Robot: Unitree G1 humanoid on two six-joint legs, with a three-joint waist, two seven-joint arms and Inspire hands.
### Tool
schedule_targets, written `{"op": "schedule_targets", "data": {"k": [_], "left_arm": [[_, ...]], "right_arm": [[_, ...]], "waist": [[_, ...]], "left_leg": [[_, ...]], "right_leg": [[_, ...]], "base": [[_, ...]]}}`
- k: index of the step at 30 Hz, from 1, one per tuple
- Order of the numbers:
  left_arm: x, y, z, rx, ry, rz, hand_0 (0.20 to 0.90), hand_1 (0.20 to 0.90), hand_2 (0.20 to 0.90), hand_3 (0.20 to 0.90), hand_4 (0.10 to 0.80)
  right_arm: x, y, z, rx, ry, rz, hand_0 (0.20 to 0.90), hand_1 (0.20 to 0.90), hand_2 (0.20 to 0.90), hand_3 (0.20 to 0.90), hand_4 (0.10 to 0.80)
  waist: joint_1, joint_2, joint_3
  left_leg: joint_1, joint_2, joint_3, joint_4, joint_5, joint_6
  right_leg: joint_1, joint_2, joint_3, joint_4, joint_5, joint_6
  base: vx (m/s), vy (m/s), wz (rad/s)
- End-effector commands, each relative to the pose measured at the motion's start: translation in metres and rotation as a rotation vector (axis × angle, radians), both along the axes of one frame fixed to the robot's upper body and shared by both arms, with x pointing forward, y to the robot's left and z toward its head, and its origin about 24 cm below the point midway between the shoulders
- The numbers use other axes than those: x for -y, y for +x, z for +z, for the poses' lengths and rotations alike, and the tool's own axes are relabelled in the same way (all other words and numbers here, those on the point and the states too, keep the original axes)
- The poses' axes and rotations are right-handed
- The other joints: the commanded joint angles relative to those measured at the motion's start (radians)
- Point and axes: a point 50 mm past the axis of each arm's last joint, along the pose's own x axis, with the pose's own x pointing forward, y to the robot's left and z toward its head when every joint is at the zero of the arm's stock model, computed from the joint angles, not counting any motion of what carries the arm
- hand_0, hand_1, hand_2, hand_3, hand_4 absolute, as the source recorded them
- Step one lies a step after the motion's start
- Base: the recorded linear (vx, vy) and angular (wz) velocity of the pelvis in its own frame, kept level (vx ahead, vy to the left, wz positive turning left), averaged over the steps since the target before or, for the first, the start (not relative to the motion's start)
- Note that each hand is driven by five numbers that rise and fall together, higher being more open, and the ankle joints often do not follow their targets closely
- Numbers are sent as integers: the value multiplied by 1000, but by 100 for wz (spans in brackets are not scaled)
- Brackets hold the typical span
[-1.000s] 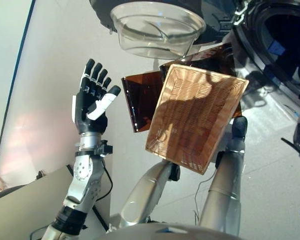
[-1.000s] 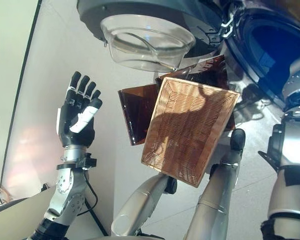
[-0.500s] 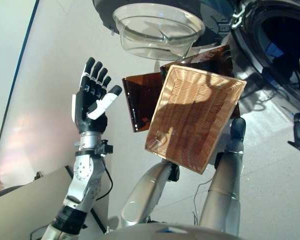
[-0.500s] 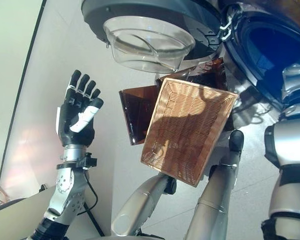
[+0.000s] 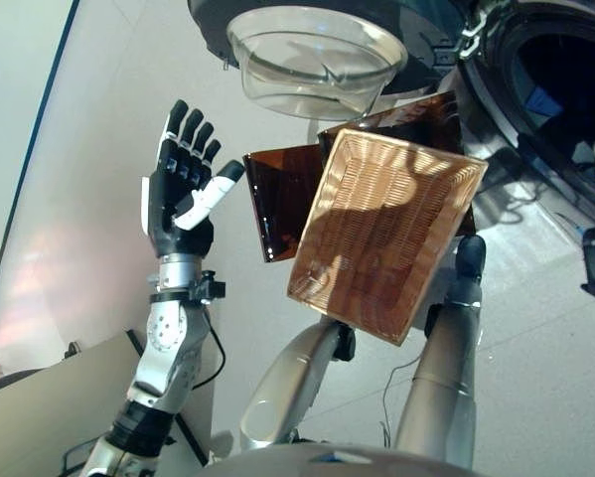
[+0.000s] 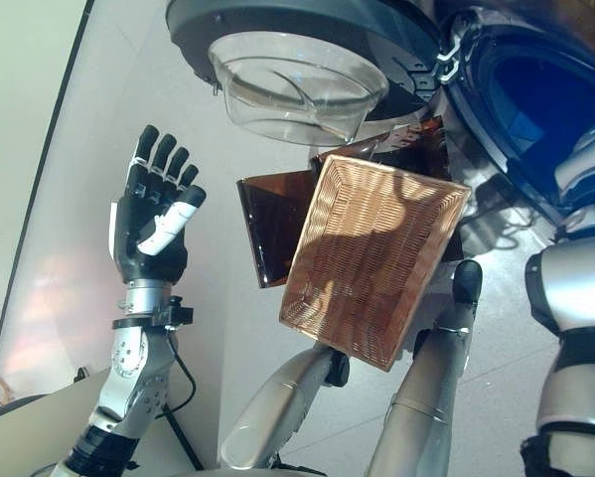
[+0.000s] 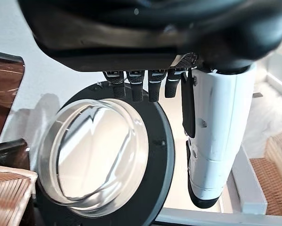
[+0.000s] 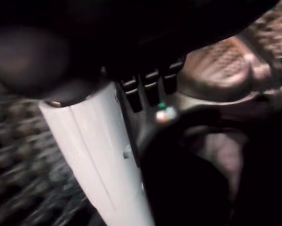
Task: Pick up the clothes and place them into the washing machine
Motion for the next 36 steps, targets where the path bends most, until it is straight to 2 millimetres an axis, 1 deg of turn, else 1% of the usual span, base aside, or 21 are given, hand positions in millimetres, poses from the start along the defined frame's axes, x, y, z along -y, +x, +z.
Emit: {"op": "schedule_targets", "data": {"k": [1,7,8,9,10,11,12,13,15,16,17,21,22,23,26,27,29,32,34,35,36], "left_arm": [[-14,-11,39,263,-57,94,900,900,900,900,800],[-16,-8,35,247,-72,123,900,900,900,900,800],[-16,-7,33,238,-82,134,900,900,900,900,800],[-16,-7,33,238,-82,134,900,900,900,900,800],[-17,-6,31,228,-88,146,900,900,900,900,800],[-17,-6,31,228,-87,146,900,900,900,900,800],[-18,-5,28,214,-90,153,900,900,900,900,800],[-19,-5,28,214,-88,161,900,900,900,900,800],[-21,-3,21,180,-98,180,900,900,900,900,800],[-21,-3,21,180,-97,180,900,900,900,900,800],[-21,-2,18,166,-105,185,900,900,900,900,800],[-25,-1,7,123,-109,199,900,900,900,900,800],[-27,-1,2,98,-113,201,900,900,900,900,800],[-27,-1,2,98,-113,201,900,900,900,900,800],[-30,0,-10,51,-134,205,900,900,900,900,800],[-32,1,-19,13,-172,198,900,900,900,900,800],[-32,1,-21,8,-178,192,900,900,900,900,800],[-33,3,-32,-41,-201,200,900,900,900,900,800],[-36,3,-44,-92,-190,214,900,900,900,900,800],[-36,3,-44,-93,-190,214,900,900,900,900,800],[-38,3,-51,-123,-182,226,900,900,900,900,800]], "right_arm": [[-18,3,12,-17,-270,-4,900,900,900,900,800],[-44,25,-31,-105,-245,128,900,900,900,900,800],[-56,31,-47,-133,-240,170,900,900,900,900,800],[-56,31,-48,-134,-240,170,900,900,900,900,800],[-66,35,-65,-164,-238,215,900,900,900,900,800],[-66,35,-66,-165,-237,215,900,900,900,900,800],[-74,38,-82,-200,-228,252,900,900,900,900,800],[-77,38,-86,-205,-223,263,900,900,900,900,800],[-92,41,-116,-261,-187,328,900,900,900,900,800],[-92,41,-117,-262,-187,328,900,900,900,900,800],[-98,41,-127,-281,-176,351,900,900,900,900,800],[-107,38,-159,-362,-154,397,900,900,900,900,800],[-111,35,-172,-393,-145,422,900,900,900,900,800],[-111,35,-172,-393,-145,422,900,900,900,900,800],[-113,28,-194,-458,-147,446,900,900,900,900,800],[-115,25,-206,-489,-117,459,900,900,900,900,800],[-115,23,-211,-499,-106,464,900,900,900,900,800],[-114,13,-233,-549,-58,468,900,900,900,900,800],[-113,1,-256,-605,-12,477,900,900,900,900,800],[-113,1,-256,-606,-12,477,900,900,900,900,800],[-114,-3,-264,-622,7,482,900,900,900,900,800]], "waist": [[29,30,-10],[15,19,-3],[10,16,1],[9,15,1],[2,12,5],[2,12,5],[-3,9,6],[-2,8,5],[-16,-1,7],[-15,-1,6],[-18,-3,6],[-26,-10,-3],[-32,-16,-7],[-32,-16,-7],[-42,-25,-18],[-50,-31,-25],[-53,-33,-26],[-66,-46,-33],[-76,-61,-44],[-76,-61,-43],[-74,-68,-50]], "left_leg": [[-50,6,-10,-11,-30,-112],[-44,11,-3,-7,-31,-113],[-41,12,-2,-6,-32,-114],[-40,12,-2,-6,-32,-114],[-38,13,0,-3,-33,-114],[-37,12,-1,-3,-33,-114],[-36,13,2,-1,-35,-114],[-39,16,5,2,-34,-114],[-32,14,10,10,-43,-112],[-31,14,10,10,-44,-112],[-28,13,11,15,-47,-112],[-18,14,15,29,-57,-110],[-11,15,17,32,-61,-110],[-10,15,17,32,-61,-110],[4,16,19,40,-69,-110],[16,19,22,48,-76,-110],[21,19,22,53,-79,-110],[47,22,20,64,-90,-111],[81,27,21,71,-101,-111],[82,27,20,71,-101,-111],[94,30,23,72,-104,-112]], "right_leg": [[26,53,-4,-112,-6,-65],[37,55,-7,-119,-3,-65],[42,55,-8,-120,-4,-66],[42,55,-8,-120,-4,-66],[46,55,-8,-119,-3,-66],[47,55,-8,-119,-3,-66],[52,55,-7,-123,-1,-66],[51,58,-6,-127,7,-67],[64,54,-10,-128,2,-66],[64,54,-10,-129,2,-66],[70,52,-10,-132,3,-66],[96,48,-14,-146,8,-64],[110,48,-15,-154,11,-63],[110,48,-15,-155,11,-64],[138,45,-21,-168,14,-62],[158,41,-24,-176,15,-60],[167,40,-25,-180,16,-59],[211,36,-33,-193,18,-58],[255,32,-46,-201,16,-55],[256,32,-46,-202,16,-55],[278,35,-52,-215,20,-54]], "base": [[0,0,0],[1,-1,-1],[0,0,0],[0,0,0],[0,0,0],[0,0,0],[0,0,0],[0,0,0],[0,0,0],[0,0,0],[0,0,0],[12,0,-3],[24,2,-8],[26,-2,-8],[30,-5,-5],[31,-3,-5],[15,-6,-2],[39,-27,-3],[62,-42,-5],[63,-46,-3],[50,-31,0]]}}
